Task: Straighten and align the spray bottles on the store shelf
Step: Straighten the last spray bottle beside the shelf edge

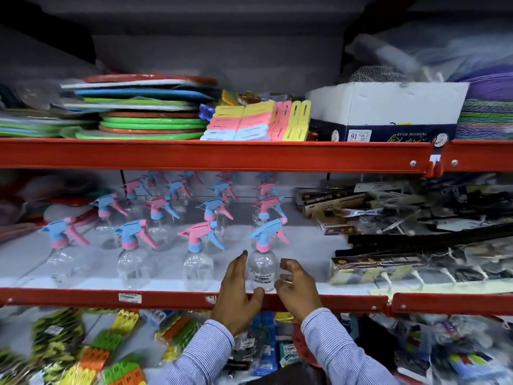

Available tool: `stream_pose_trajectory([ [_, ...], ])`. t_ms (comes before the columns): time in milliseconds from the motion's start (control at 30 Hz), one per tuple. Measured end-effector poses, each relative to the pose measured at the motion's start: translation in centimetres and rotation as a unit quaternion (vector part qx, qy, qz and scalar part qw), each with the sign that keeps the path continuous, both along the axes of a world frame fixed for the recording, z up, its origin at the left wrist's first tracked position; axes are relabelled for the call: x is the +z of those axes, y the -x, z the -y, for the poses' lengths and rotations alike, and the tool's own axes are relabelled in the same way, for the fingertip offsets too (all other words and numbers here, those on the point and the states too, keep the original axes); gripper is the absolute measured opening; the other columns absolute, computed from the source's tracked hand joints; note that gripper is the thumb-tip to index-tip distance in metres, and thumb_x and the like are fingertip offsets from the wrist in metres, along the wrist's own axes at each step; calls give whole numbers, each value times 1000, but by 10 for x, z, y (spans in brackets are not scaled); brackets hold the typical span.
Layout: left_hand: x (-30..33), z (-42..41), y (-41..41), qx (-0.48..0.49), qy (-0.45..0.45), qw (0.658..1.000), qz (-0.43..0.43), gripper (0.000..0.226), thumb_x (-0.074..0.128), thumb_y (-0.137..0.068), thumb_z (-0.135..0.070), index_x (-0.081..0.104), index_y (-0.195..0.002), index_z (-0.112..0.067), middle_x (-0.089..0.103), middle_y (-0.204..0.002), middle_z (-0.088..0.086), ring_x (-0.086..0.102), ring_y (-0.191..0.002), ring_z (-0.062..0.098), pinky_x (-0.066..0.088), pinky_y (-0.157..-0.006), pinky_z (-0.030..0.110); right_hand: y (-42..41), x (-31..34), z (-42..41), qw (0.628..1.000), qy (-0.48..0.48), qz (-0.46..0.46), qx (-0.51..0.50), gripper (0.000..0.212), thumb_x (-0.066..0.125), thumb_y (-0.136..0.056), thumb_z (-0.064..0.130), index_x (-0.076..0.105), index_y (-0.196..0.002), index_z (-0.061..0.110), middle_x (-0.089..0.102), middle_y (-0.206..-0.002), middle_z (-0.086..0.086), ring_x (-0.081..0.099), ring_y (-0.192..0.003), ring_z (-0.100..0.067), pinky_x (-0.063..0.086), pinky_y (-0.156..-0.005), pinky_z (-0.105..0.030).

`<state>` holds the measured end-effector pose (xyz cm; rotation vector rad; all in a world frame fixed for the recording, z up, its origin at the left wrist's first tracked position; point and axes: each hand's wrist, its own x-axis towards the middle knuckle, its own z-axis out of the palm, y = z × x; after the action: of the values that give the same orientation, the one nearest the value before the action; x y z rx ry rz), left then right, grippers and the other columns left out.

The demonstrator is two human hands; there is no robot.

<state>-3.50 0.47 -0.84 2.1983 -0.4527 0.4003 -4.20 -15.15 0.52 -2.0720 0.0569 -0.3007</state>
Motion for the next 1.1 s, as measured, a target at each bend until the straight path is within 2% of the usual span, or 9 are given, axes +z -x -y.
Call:
stream_pose_trajectory([
  [100, -2, 1, 4, -12, 9, 1000, 5, 76, 56, -77, -30, 28, -146, -15, 39, -149, 2, 37, -135, 12, 23, -109, 18, -1, -1, -3, 999, 0, -7, 32, 56, 58, -82, 6, 44, -136, 14, 59, -130, -2, 57, -118, -17, 44, -97, -23],
  [400, -3, -3, -5, -24, 19, 999, -36, 81, 56, -73, -33, 23, -147, -24, 40, -152, -4, 40, -137, 12, 38, -113, 37, 3, -2, -3, 1000, -12, 24, -3, 40, 58, -78, 3, 60, -115, 17, 70, -109, 2, 67, -94, -8, 54, -86, -22],
  [733, -4, -4, -4, -21, 18, 999, -42, 83, 53, -72, -42, 22, -147, -27, 40, -152, -6, 41, -136, 12, 40, -111, 40, 4, -3, -4, 1000, -13, 25, -7, 40, 58, -77, 3, 61, -115, 17, 71, -109, 2, 68, -93, -6, 55, -86, -23],
  [933, -3, -4, -2, -18, 17, 999, -46, 82, 56, -73, -37, 22, -148, -27, 40, -152, -6, 40, -136, 12, 40, -111, 41, 6, 0, -5, 1000, -23, 19, -6, 41, 58, -77, 2, 61, -115, 17, 71, -109, 1, 67, -93, -6, 53, -85, -18],
  [1100, -6, -5, -4, -25, 4, 999, -38, 82, 56, -75, -35, 22, -148, -26, 37, -153, -6, 38, -138, 12, 37, -114, 38, 5, -2, -4, 1000, -16, 20, 3, 44, 58, -78, 2, 59, -118, 17, 70, -113, 0, 66, -96, -7, 54, -92, -25],
])
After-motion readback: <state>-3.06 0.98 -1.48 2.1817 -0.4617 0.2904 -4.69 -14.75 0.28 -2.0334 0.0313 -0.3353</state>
